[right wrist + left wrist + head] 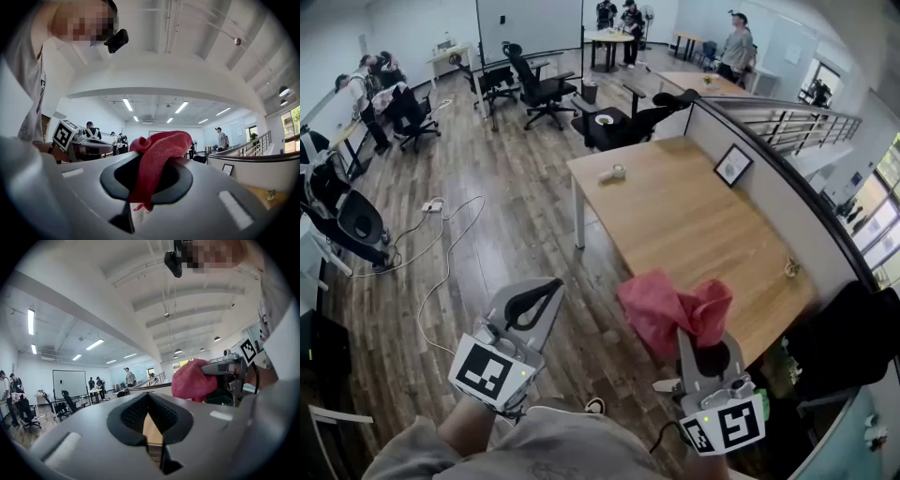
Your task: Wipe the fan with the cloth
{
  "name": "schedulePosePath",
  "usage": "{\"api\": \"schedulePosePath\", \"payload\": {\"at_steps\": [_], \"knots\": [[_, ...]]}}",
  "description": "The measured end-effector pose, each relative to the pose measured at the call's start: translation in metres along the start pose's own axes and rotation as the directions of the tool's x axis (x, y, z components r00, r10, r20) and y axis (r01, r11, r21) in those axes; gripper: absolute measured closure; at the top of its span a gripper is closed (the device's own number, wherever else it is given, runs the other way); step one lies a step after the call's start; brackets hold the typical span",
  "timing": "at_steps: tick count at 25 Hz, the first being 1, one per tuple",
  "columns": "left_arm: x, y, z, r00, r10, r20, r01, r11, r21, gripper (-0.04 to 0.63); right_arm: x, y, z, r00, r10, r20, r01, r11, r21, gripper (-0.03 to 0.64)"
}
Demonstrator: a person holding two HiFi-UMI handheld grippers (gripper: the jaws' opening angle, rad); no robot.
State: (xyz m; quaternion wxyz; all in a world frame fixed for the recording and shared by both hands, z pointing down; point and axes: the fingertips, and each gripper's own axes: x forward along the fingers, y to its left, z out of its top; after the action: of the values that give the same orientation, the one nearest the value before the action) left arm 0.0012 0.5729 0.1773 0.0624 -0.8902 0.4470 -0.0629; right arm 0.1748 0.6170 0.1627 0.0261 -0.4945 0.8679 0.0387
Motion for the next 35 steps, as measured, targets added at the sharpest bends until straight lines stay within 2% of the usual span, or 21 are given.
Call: {"api": "schedulePosePath", "payload": {"at_steps": [6, 10, 12, 15, 20, 25, 30, 35], "knots": [[-0.006, -0.002, 0.000, 1.000, 0.030, 0.006, -0.030, 1.000, -0.010, 0.594, -0.002, 0.000, -0.004, 1.000, 0.014, -0.015, -0.014, 1.000, 0.003, 0.558], [-0.012, 0.012, -0.003, 0.995, 0.103, 0.004, -0.103, 0.995, -0.004, 0.582, 0.003, 0.006, -0.005, 0.999, 0.040, -0.012, -0.040, 0.999, 0.010, 0.558], [-0.011, 0.018, -0.005, 0.992, 0.123, 0.001, -0.123, 0.992, -0.008, 0.409, 0.008, 0.005, -0.007, 0.999, 0.047, -0.014, -0.047, 0.999, 0.011, 0.558], [-0.008, 0.025, -0.008, 0.989, 0.147, -0.004, -0.147, 0.989, -0.028, 0.389, 0.015, -0.001, -0.010, 0.999, 0.048, -0.018, -0.048, 0.999, 0.020, 0.558], [0.007, 0.046, -0.020, 0.989, 0.150, 0.019, -0.150, 0.989, -0.015, 0.387, 0.034, -0.009, -0.018, 0.998, 0.054, -0.029, -0.053, 0.998, 0.024, 0.558], [0.033, 0.068, -0.026, 0.987, 0.160, -0.015, -0.161, 0.984, -0.072, 0.387, 0.067, -0.025, -0.023, 0.997, 0.057, -0.044, -0.057, 0.998, 0.010, 0.558], [0.066, 0.106, -0.038, 0.987, 0.161, -0.017, -0.162, 0.984, -0.074, 0.391, 0.117, -0.042, -0.035, 0.995, 0.057, -0.076, -0.057, 0.998, 0.007, 0.558], [0.103, 0.156, -0.051, 0.988, 0.142, -0.058, -0.147, 0.984, -0.095, 0.391, 0.184, -0.056, -0.045, 0.992, 0.057, -0.116, -0.057, 0.998, 0.002, 0.558]]}}
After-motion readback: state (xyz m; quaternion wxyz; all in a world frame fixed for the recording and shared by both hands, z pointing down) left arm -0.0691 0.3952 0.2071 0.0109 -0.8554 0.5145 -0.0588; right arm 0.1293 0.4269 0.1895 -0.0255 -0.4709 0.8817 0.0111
